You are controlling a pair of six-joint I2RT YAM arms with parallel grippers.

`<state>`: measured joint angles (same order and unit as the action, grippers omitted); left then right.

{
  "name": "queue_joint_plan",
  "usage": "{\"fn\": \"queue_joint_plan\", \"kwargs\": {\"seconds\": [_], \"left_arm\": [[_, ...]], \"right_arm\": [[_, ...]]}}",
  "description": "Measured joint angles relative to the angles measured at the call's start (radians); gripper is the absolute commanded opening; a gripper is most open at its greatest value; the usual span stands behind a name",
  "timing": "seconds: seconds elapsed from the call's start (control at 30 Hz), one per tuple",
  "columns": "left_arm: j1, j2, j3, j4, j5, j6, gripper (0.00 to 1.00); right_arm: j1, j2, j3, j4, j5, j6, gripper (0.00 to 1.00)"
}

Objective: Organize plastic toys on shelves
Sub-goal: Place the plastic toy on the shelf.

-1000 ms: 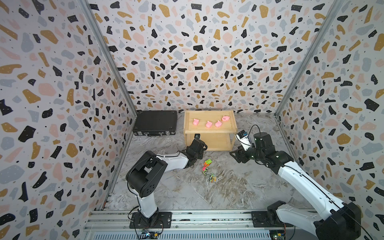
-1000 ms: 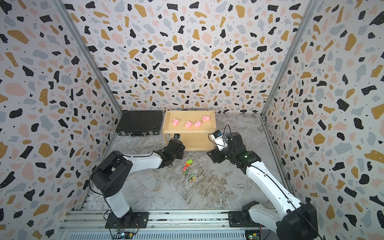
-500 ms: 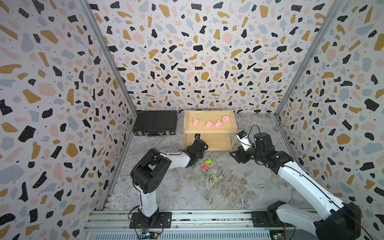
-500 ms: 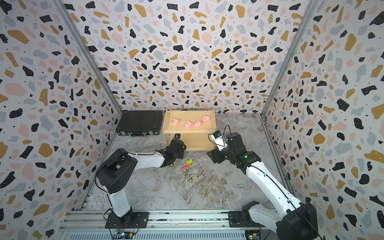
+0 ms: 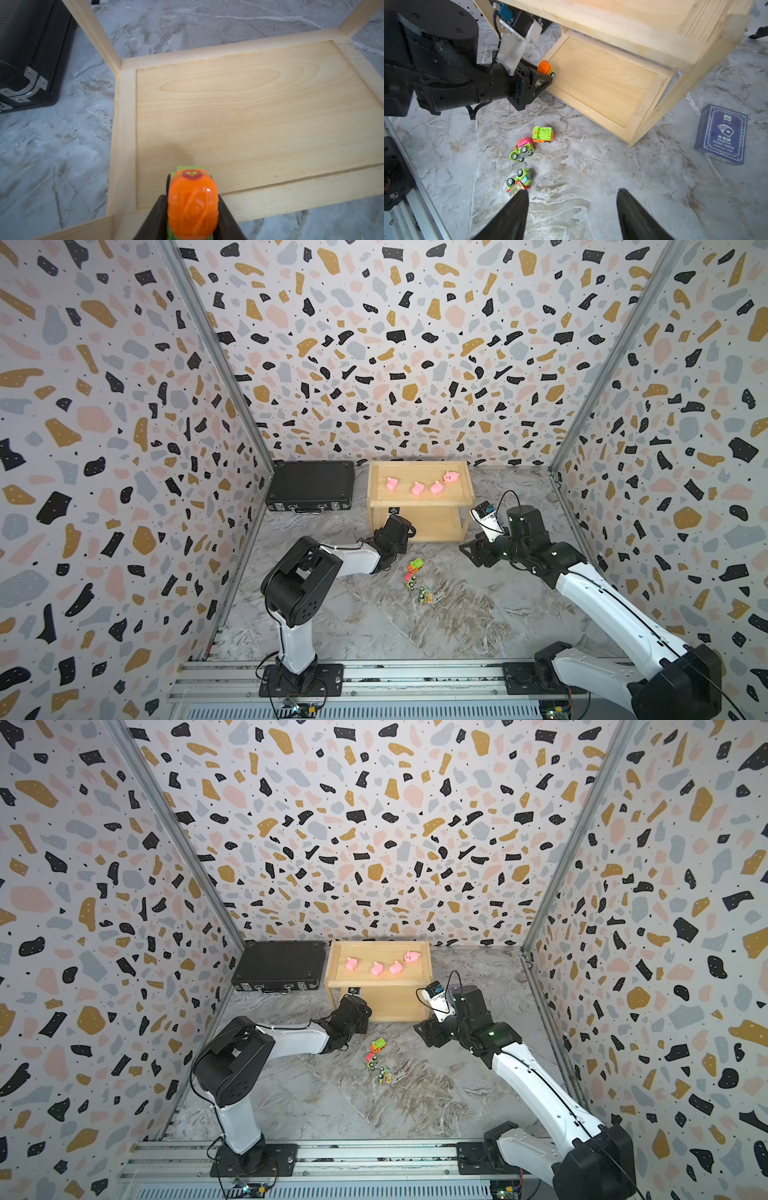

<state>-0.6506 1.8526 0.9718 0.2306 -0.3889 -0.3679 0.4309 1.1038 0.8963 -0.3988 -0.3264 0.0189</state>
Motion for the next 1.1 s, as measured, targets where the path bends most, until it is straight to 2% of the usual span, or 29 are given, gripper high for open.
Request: {"fn": "queue_joint_plan", "kwargs": {"seconds": [0.43,0.57,0.7,0.77,1.1], "left_arm": [[0.035,0.070,0.043,0.018,0.006,-0.020,0.45],[0.038,0.071,0.043,0.018,0.010,-0.024,0.59],[0.039,0.064,0.043,0.016,0.021,-0.025,0.77],[0.039,0.047,0.041,0.018,0.025,-0.025,0.82],[0.039,-0.106,-0.041,-0.016,0.119,-0.023,0.84]], "right_arm": [[0.000,0.000,0.000,-0.003,-0.002,0.000,0.72],[0.000,0.000,0.000,-0.005,-0.003,0.000,0.72],[0.000,0.000,-0.006,-0.006,-0.002,0.000,0.72],[0.000,0.000,-0.010,-0.006,-0.002,0.000,0.72],[0.000,0.000,-0.019,-0.007,0.000,0.004,0.72]]}}
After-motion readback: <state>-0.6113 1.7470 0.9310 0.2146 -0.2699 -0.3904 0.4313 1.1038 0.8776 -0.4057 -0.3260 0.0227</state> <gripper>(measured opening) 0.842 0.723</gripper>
